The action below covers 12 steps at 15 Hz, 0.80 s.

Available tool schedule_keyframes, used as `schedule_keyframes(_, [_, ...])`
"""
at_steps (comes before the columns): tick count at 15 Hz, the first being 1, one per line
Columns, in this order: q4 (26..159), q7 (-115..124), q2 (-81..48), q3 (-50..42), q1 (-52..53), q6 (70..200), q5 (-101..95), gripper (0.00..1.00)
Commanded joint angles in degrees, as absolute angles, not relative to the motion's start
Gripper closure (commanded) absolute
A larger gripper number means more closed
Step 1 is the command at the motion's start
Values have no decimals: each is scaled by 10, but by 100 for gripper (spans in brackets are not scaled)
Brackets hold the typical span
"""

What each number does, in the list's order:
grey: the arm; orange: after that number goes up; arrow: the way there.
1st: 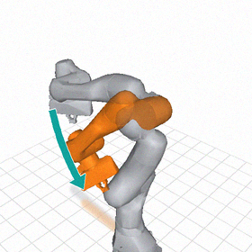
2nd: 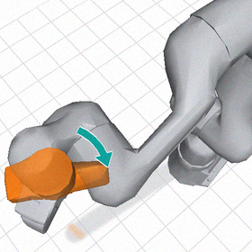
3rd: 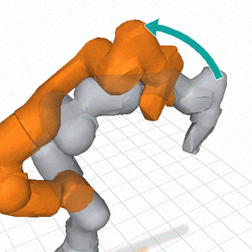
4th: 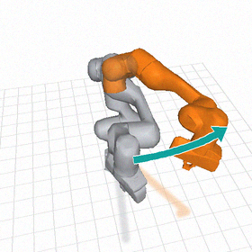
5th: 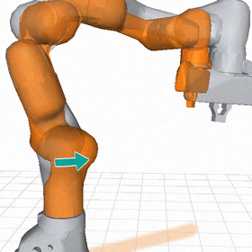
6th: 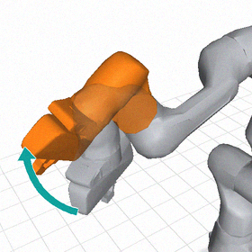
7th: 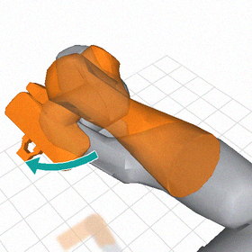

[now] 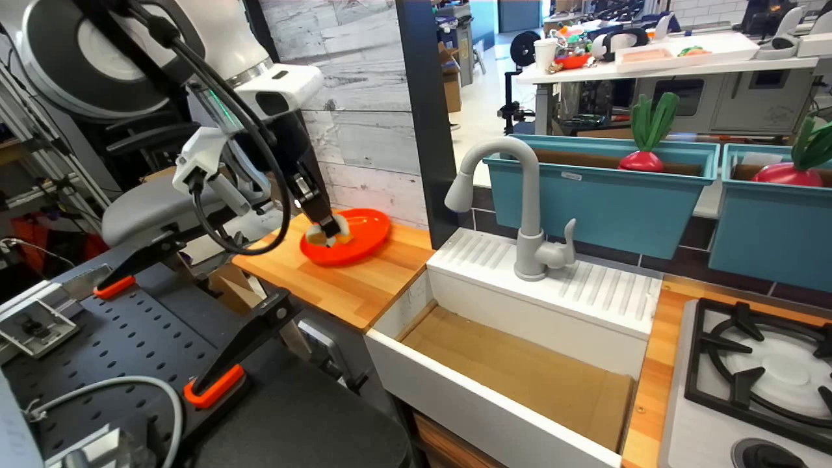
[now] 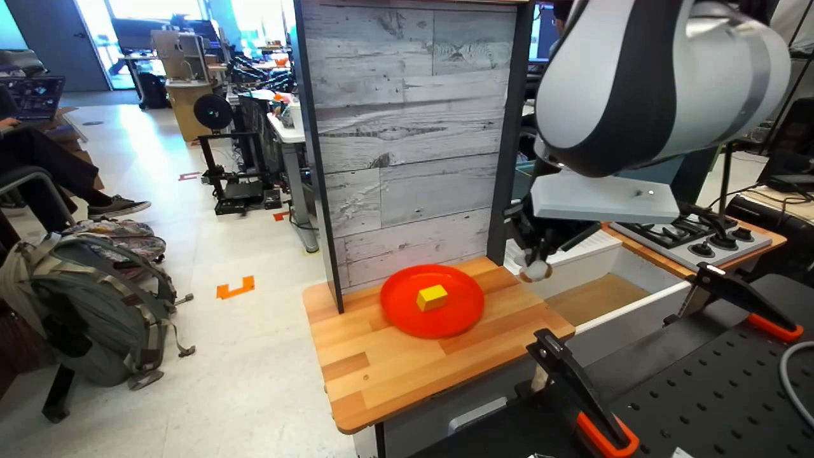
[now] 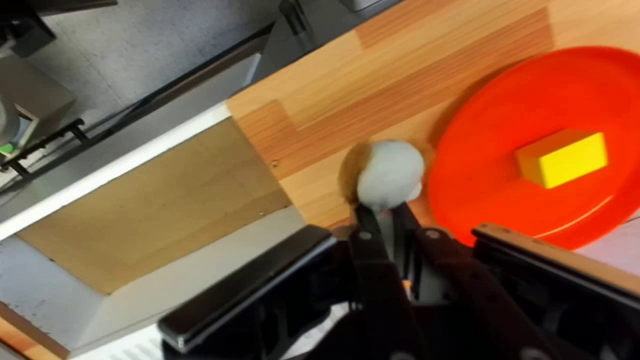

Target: Move the doll to the right

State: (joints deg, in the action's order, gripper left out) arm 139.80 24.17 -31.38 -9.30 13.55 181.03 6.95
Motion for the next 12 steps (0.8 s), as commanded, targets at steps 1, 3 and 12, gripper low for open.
schedule_keyframes(1, [1402, 215, -318, -58, 58, 1823, 107, 97])
schedule_keyframes(3, [1389, 208, -326, -46, 31, 1815, 114, 97])
schedule_keyframes(12, [1271, 213, -423, -26, 52, 1753, 111, 97])
